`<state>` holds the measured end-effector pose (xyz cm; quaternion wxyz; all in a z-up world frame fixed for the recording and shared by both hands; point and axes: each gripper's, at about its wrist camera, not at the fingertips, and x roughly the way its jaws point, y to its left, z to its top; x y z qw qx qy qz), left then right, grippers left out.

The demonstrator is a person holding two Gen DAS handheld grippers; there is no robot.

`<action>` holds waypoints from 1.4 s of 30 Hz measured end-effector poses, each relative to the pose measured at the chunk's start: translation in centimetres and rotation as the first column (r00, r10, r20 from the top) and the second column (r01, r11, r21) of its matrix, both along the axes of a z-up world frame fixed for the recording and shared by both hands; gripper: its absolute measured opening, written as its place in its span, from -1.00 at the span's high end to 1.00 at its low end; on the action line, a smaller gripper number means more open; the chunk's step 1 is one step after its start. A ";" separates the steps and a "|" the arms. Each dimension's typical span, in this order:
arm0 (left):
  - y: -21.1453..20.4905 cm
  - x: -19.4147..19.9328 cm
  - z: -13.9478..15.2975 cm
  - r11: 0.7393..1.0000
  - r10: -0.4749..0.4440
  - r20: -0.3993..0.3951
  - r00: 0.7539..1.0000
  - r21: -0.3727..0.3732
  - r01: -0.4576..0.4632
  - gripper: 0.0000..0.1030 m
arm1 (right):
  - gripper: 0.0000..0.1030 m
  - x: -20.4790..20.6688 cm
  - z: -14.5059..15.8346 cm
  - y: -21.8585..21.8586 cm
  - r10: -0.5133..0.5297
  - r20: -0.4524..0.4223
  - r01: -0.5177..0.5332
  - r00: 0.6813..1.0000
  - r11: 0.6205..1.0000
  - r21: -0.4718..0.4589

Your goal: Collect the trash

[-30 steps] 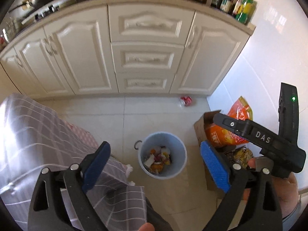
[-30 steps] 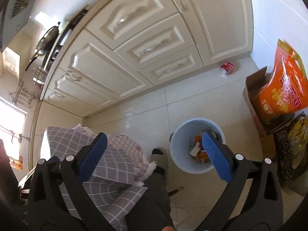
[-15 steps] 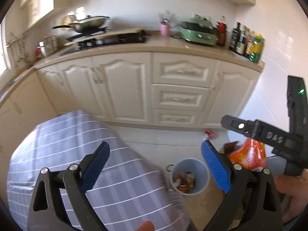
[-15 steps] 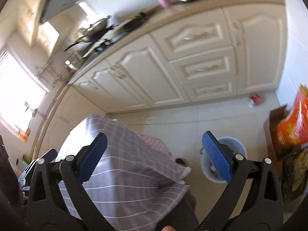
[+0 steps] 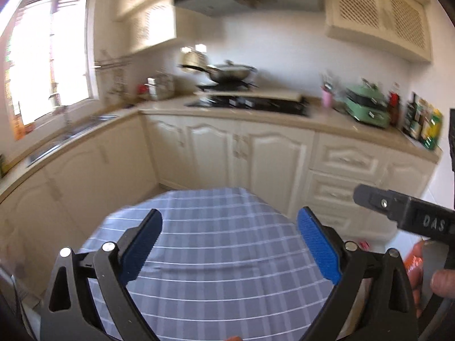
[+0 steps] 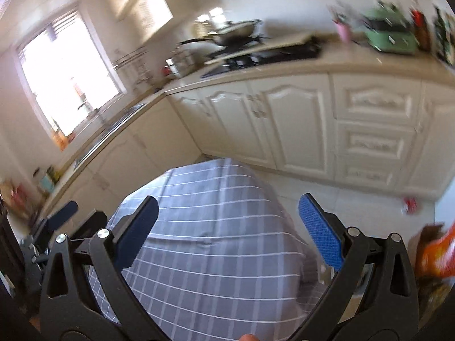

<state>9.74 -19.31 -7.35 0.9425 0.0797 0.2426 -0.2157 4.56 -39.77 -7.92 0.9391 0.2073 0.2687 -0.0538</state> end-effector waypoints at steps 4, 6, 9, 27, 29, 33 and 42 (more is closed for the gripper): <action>4.6 0.0 2.1 0.995 0.103 0.064 0.993 -0.010 -0.102 -0.82 | -0.88 1.1 2.3 3.9 0.061 0.039 -0.058 0.997 0.997 -0.059; 6.8 -0.2 3.1 0.989 0.149 0.089 0.985 -0.016 -0.148 -0.82 | -0.88 1.4 3.2 5.6 0.085 0.059 -0.081 0.995 0.994 -0.078; 9.7 -0.3 4.4 0.978 0.209 0.104 0.972 -0.036 -0.206 -0.82 | -0.88 1.6 4.5 8.1 0.112 0.086 -0.101 0.990 0.987 -0.123; 16.8 -3.5 8.9 0.930 0.365 0.185 0.912 -0.125 -0.347 -0.89 | -0.88 1.3 8.1 15.7 0.171 0.171 -0.111 0.970 0.943 -0.313; 17.1 -3.7 9.1 0.923 0.383 0.189 0.904 -0.124 -0.365 -0.89 | -0.88 1.2 8.3 15.9 0.170 0.175 -0.107 0.970 0.941 -0.320; 17.2 -3.8 9.2 0.925 0.375 0.176 0.910 -0.137 -0.354 -0.90 | -0.88 1.0 8.6 16.1 0.171 0.185 -0.105 0.968 0.941 -0.322; 16.3 -4.4 9.3 0.925 0.378 0.216 0.900 -0.119 -0.360 -0.91 | -0.88 1.0 8.6 16.2 0.176 0.190 -0.107 0.966 0.940 -0.323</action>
